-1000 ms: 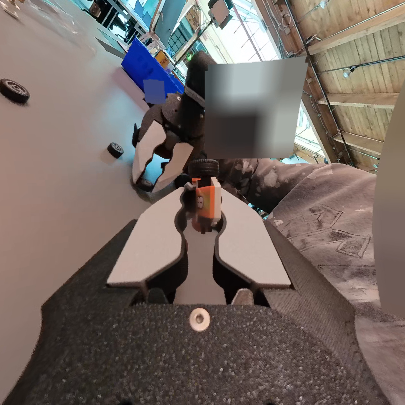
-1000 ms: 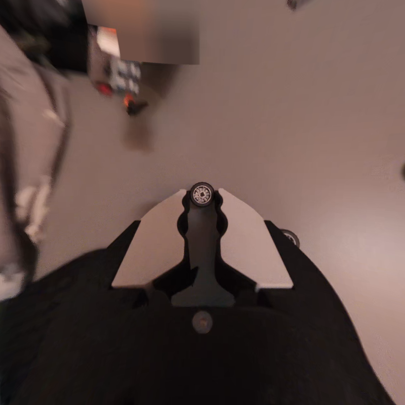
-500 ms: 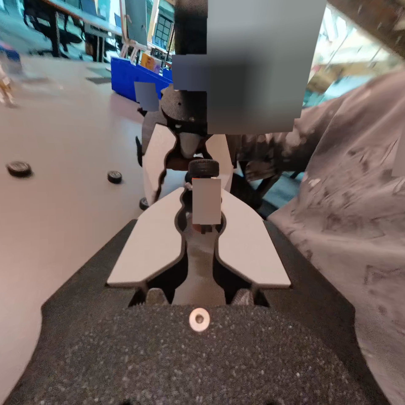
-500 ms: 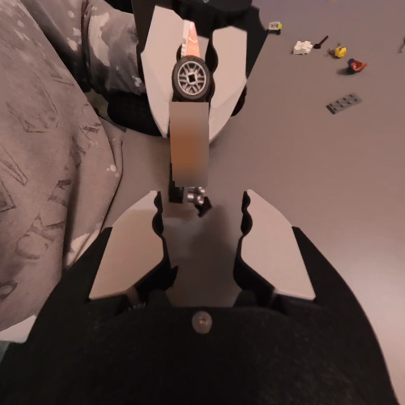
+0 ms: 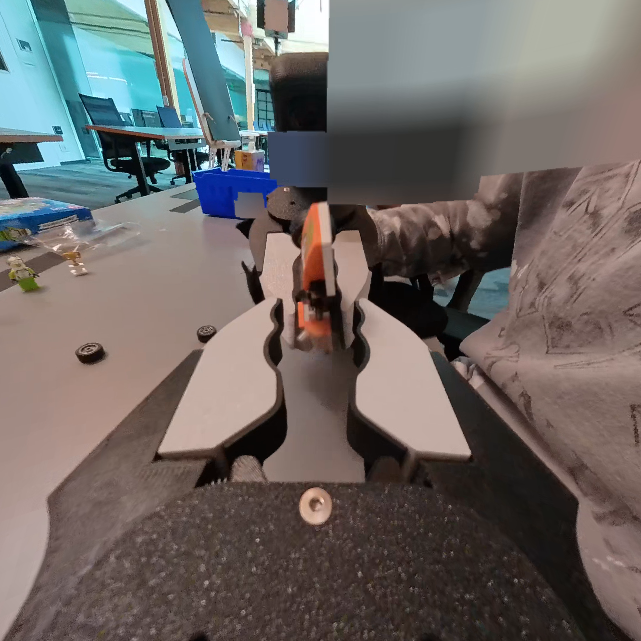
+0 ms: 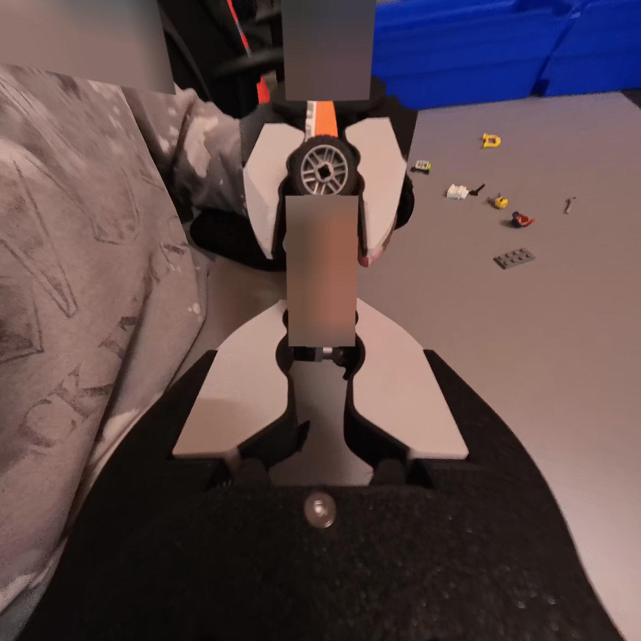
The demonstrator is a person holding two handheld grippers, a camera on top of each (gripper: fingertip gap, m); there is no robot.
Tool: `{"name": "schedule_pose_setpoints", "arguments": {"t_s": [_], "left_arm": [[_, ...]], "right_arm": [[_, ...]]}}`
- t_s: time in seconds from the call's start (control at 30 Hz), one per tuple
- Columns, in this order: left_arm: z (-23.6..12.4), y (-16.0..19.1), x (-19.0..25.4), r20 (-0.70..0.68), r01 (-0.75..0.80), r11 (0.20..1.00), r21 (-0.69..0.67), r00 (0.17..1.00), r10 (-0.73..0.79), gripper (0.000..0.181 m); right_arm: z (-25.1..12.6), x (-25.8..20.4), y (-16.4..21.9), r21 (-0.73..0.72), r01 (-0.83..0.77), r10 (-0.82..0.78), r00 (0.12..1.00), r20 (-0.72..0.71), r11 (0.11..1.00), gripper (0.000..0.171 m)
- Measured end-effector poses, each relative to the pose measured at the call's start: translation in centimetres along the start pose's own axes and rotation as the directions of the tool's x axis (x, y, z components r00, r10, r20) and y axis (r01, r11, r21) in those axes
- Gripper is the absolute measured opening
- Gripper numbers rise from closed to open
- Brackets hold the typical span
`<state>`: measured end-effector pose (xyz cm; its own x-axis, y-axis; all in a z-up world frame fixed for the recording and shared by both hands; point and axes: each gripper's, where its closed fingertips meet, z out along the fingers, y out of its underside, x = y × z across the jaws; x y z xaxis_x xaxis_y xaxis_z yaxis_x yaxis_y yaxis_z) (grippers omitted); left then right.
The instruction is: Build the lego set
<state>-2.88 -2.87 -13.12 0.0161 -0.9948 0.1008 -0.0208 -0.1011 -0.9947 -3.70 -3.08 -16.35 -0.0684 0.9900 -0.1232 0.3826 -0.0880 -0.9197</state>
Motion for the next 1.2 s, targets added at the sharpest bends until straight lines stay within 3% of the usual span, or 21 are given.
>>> {"name": "schedule_pose_setpoints", "arguments": {"t_s": [0.3, 0.57, 0.7, 0.83, 0.97, 1.2], "left_arm": [[0.8, -0.6, 0.4, 0.0, 0.048, 0.994, 0.095, 0.999, -0.048, 0.019], [0.4, -1.2, 0.4, -0.006, 0.046, 0.992, 0.119, 0.999, -0.046, 0.016], [-0.3, -1.3, -0.3, -0.035, 0.132, 0.98, 0.146, 0.991, -0.129, 0.016], [-0.9, -1.2, -1.8, -0.026, 0.22, 0.961, 0.166, 0.975, -0.219, 0.015], [-0.9, -0.1, -3.0, 0.006, 0.281, 0.951, 0.127, 0.959, -0.284, 0.015], [-0.4, 3.0, -4.4, 0.096, 0.34, 0.94, -0.016, 0.937, -0.337, 0.016]], "right_arm": [[1.5, 0.0, -2.2, 0.155, -0.033, 0.037, 0.999, -0.022, 0.987, 0.027], [1.6, 0.2, -2.8, 0.108, -0.003, 0.011, 0.997, -0.078, 0.994, 0.028], [0.1, 1.0, -2.4, 0.057, 0.016, -0.01, 0.995, -0.102, 0.998, 0.036], [-2.6, 2.2, -0.2, -0.061, 0.005, -0.014, 0.991, -0.134, 0.998, 0.037], [-4.8, 4.5, 4.9, -0.283, -0.034, -0.033, 0.973, -0.227, 0.958, 0.037], [-4.6, 6.0, 10.2, -0.499, -0.049, -0.072, 0.973, -0.219, 0.865, 0.034]]}}
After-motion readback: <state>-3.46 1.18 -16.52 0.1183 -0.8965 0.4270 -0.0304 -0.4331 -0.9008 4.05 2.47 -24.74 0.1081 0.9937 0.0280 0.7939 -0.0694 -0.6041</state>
